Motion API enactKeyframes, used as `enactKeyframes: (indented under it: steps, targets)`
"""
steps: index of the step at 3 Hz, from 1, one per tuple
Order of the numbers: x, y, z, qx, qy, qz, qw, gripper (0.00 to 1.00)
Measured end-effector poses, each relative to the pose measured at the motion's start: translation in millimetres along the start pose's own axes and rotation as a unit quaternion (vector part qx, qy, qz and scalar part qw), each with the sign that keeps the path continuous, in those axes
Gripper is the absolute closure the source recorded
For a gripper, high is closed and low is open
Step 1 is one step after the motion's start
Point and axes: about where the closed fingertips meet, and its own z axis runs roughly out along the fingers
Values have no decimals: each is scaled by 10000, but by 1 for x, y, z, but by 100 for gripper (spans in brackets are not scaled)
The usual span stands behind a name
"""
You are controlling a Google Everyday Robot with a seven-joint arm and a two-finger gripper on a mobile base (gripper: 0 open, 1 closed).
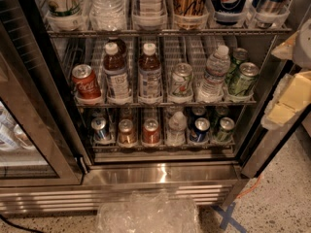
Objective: Pick redbull can from top shelf of fridge
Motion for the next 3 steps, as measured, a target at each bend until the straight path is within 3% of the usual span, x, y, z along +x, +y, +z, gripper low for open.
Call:
enactKeyframes:
  steps: [1,2,3]
  targets:
    - [10,-22,6,286,-627,1074,9918,0]
    - [17,-50,7,618,-1168,1898,9729,0]
    - [18,-85,5,900,-1567,2314,9559,0]
